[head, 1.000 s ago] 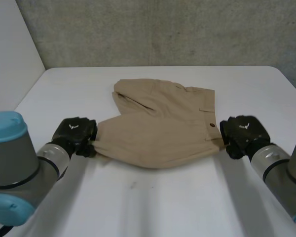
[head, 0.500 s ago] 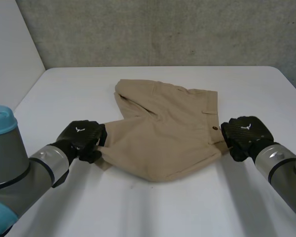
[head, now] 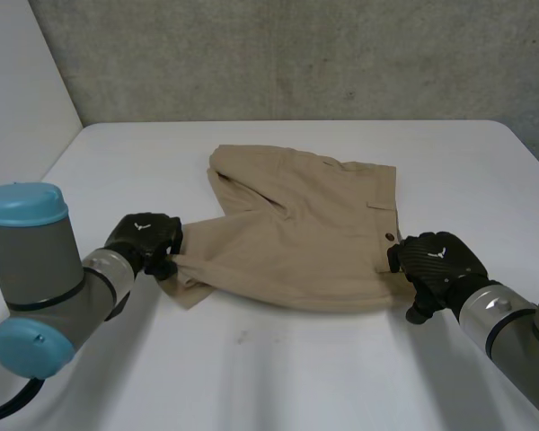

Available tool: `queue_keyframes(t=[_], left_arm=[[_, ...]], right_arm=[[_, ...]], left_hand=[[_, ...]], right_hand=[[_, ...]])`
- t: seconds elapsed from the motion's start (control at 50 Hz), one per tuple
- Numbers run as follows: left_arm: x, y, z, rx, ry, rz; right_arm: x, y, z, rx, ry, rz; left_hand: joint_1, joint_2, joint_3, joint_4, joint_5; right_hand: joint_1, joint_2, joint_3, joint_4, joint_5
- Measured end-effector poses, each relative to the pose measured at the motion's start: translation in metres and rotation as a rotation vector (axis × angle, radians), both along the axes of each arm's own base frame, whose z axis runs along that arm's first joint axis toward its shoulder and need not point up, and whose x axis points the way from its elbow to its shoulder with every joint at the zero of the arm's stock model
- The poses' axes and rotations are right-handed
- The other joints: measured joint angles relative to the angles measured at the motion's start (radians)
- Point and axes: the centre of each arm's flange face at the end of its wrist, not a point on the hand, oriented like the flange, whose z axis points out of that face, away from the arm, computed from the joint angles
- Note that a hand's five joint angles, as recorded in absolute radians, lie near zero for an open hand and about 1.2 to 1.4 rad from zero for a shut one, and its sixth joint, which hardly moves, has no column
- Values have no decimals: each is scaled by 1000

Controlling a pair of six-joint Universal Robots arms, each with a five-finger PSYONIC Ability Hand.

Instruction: Fold the shorts.

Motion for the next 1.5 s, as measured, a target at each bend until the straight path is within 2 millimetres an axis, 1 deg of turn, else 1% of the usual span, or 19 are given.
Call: queue_keyframes(t=[0.3,0.36,0.44,0.54,0.66,0.7,0.8,0.86,0.9,0.92,1.04,1.16,1.22,1.24,1.32,1.36,1.4,1.42,1.5], left_arm=[[-1,-13,-6,-2,-10,37],[-1,-13,-5,-1,-9,36],[-2,-11,-5,3,-8,33],[-2,-5,2,1,-5,27],[1,9,28,-23,8,19],[3,24,51,-51,21,9],[7,53,87,-90,36,-11],[12,81,107,-98,39,-33],[13,92,111,-91,36,-44],[14,109,117,-75,31,-66],[18,164,117,10,-5,-158],[21,187,108,54,-34,-202],[20,186,103,59,-41,-207],[15,178,95,57,-50,-208],[10,164,86,49,-61,-200],[2,137,78,22,-83,-186],[-1,127,75,10,-92,-180],[-8,105,74,-35,-105,-174],[-26,55,97,-208,-100,-156]], right_arm=[[5,-11,-12,-43,-3,-2],[7,-18,-16,-52,-4,-2],[9,-27,-18,-62,-7,-1],[9,-33,-8,-93,-22,-7],[7,-28,25,-152,-40,-11],[3,-19,47,-164,-35,-12],[-8,-7,75,-162,4,-23],[-21,1,93,-167,62,-41],[-26,4,98,-169,86,-45],[-31,9,104,-173,124,-48],[-42,30,119,-173,219,-35],[-44,39,118,-143,250,-19],[-45,38,111,-116,264,-10],[-45,33,97,-73,285,7],[-45,24,82,-35,302,21],[-44,12,72,-27,309,25],[-43,0,65,-30,312,25],[-40,-12,62,-51,307,22],[-25,-42,79,-171,244,6]], left_hand=[[0,0,0,0,0],[0,0,0,0,0],[0,0,0,0,0],[0,0,0,0,0],[0,0,0,0,0],[0,0,0,0,0],[0,1,2,0,0],[0,2,3,0,0],[0,3,3,0,0],[0,3,3,0,0],[0,4,4,0,0],[0,4,5,0,0],[0,4,5,0,0],[0,4,5,0,0],[0,5,5,0,0],[0,5,5,0,0],[0,5,5,0,0],[0,5,6,1,0],[0,5,6,4,0]], right_hand=[[3,3,9,11,9],[115,129,141,140,125],[433,542,545,549,511],[434,569,579,589,537],[434,569,579,589,537],[434,569,579,589,537],[434,569,579,589,537],[434,569,579,589,537],[434,569,579,589,537],[434,569,579,589,545],[435,569,579,589,555],[435,569,579,589,556],[435,569,579,589,556],[442,569,579,589,557],[442,569,579,589,558],[445,569,579,589,558],[445,569,579,589,558],[445,569,579,589,558],[445,569,579,590,558]])
